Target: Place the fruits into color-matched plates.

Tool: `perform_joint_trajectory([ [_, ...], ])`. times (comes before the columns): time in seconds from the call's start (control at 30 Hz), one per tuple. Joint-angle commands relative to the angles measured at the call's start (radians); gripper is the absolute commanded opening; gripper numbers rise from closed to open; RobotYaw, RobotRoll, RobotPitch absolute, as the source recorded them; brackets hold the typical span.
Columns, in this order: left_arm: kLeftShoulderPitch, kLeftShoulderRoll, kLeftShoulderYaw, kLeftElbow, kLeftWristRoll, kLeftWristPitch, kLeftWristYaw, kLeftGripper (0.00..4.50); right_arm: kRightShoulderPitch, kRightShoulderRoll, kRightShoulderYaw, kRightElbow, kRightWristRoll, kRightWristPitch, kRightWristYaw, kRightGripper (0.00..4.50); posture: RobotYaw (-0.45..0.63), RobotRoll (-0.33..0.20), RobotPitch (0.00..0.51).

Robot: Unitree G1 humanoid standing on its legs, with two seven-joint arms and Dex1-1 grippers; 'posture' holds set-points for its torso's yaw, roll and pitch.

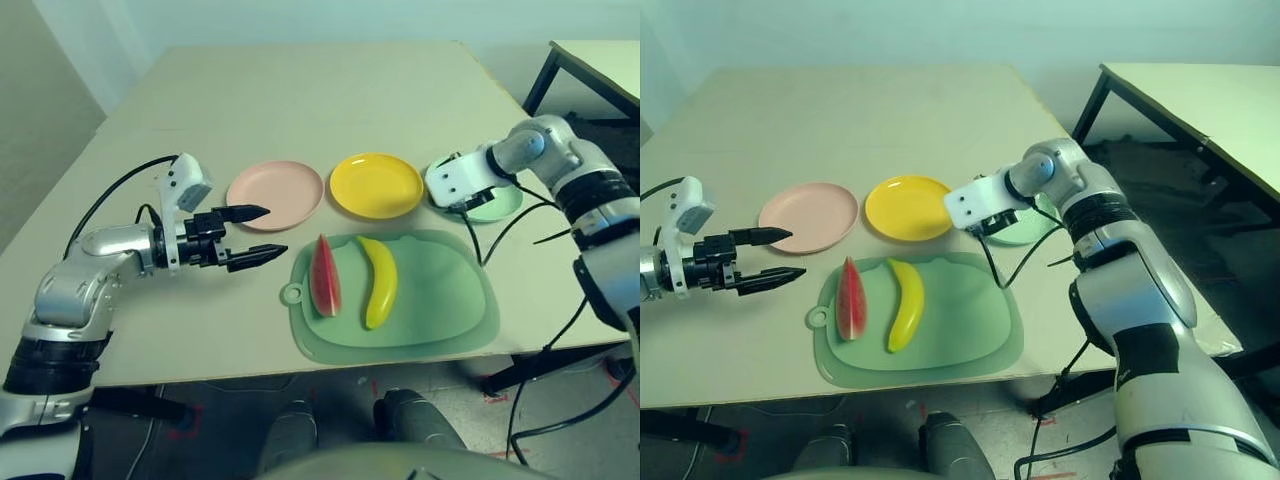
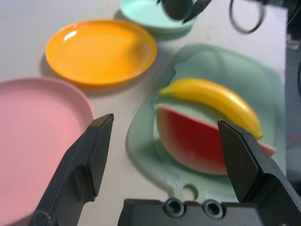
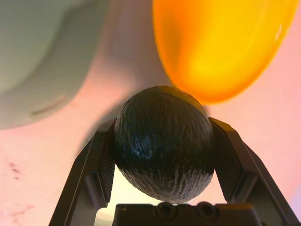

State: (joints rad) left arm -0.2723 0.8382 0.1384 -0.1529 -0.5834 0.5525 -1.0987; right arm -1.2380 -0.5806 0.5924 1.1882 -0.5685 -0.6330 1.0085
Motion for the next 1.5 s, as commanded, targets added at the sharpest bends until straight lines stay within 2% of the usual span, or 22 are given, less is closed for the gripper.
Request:
perform_joint_trajectory([
  [0.03, -0.012, -0.012, 0.021, -0.029, -0.030, -0.003, -0.002, 4.50, -0.022, 0.022, 0.013, 0.044, -0.046, 0.006, -0.084, 3.21, -0.10, 0.000, 0.037],
  [0.3, -0.016, -0.008, 0.016, -0.050, -0.042, 0.008, 0.004, 4.50, -0.032, 0.049, 0.024, 0.108, -0.118, 0.036, -0.214, 3.21, -0.10, 0.000, 0.038],
  [0.6, 0.006, -0.001, 0.019, -0.059, -0.044, 0.006, 0.000, 4.50, -0.012, 0.073, 0.029, 0.138, -0.154, 0.075, -0.255, 3.21, -0.08, 0.000, 0.044],
  [0.67, 0.014, 0.001, 0.024, -0.058, -0.045, 0.000, -0.006, 4.50, -0.004, 0.070, 0.034, 0.144, -0.167, 0.087, -0.261, 3.93, -0.07, 0.000, 0.046],
  [0.73, 0.021, 0.003, 0.028, -0.060, -0.047, -0.001, -0.008, 4.50, 0.000, 0.067, 0.033, 0.148, -0.171, 0.096, -0.263, 4.45, -0.07, 0.000, 0.048],
  [1.03, 0.033, 0.002, 0.030, -0.070, -0.061, 0.003, -0.008, 4.50, 0.012, 0.053, 0.028, 0.155, -0.185, 0.111, -0.257, 4.48, -0.08, 0.000, 0.052],
  [1.23, 0.023, 0.002, 0.024, -0.046, -0.052, -0.007, -0.020, 4.50, -0.013, 0.034, 0.009, 0.136, -0.159, 0.060, -0.196, 4.48, -0.09, 0.000, 0.053],
  [1.37, 0.020, 0.009, 0.025, -0.006, -0.039, -0.031, -0.047, 4.50, -0.033, 0.002, -0.033, 0.083, -0.081, -0.064, -0.047, 4.48, -0.10, 0.000, 0.054],
  [1.5, 0.017, 0.012, 0.017, 0.039, -0.022, -0.059, -0.070, 4.50, -0.019, -0.030, -0.081, -0.024, 0.043, -0.162, 0.146, 4.48, -0.12, 0.000, 0.054],
])
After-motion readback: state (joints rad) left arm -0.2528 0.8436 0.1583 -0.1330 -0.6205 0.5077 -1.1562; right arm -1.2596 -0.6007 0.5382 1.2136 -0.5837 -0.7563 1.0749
